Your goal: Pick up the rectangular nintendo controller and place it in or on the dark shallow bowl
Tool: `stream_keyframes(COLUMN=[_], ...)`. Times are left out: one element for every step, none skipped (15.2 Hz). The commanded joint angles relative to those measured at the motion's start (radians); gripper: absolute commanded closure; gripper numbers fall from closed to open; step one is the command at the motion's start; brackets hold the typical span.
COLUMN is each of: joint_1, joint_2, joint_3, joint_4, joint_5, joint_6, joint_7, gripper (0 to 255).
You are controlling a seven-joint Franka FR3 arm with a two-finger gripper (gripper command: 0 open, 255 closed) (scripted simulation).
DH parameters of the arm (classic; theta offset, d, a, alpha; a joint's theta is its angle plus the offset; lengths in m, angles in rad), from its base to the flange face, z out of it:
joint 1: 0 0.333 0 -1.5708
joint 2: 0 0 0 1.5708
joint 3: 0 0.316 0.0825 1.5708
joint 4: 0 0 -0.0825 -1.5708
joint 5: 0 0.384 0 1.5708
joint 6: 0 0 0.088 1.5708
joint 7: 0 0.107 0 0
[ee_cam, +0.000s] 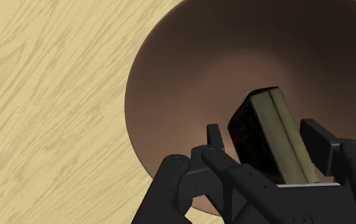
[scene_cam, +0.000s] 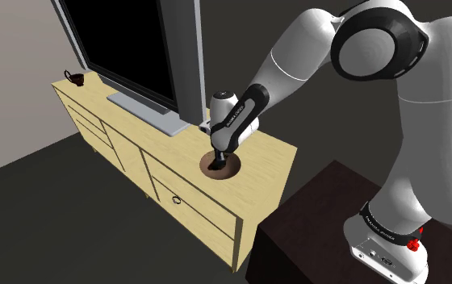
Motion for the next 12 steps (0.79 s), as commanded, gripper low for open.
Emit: stream_keyframes(joint_1=[0.000, 0.000, 0.000, 0.000, 0.000, 0.006, 0.012, 0.018, 0.023, 0.022, 0.022, 0.022], joint_2=[0.000, 0.000, 0.000, 0.000, 0.000, -0.033, -0.065, -0.097, -0.121, -0.121, -0.121, -0.121], joint_3=[0.000, 0.000, 0.000, 0.000, 0.000, -0.007, -0.015, -0.022, -0.027, -0.027, -0.027, -0.027], joint_4=[0.000, 0.000, 0.000, 0.000, 0.000, -0.010, -0.020, -0.027, -0.033, -0.033, -0.033, -0.033], joint_5=[0.000, 0.000, 0.000, 0.000, 0.000, -0.007, -0.014, -0.022, -0.029, -0.029, -0.029, -0.029], joint_6=[0.000, 0.000, 0.000, 0.000, 0.000, -0.022, -0.045, -0.069, -0.088, -0.088, -0.088, -0.088], joint_7=[0.000, 0.000, 0.000, 0.000, 0.000, 0.005, 0.010, 0.016, 0.021, 0.021, 0.021, 0.021], gripper=[0, 0, 0, 0, 0, 0, 0, 0, 0, 0, 0, 0])
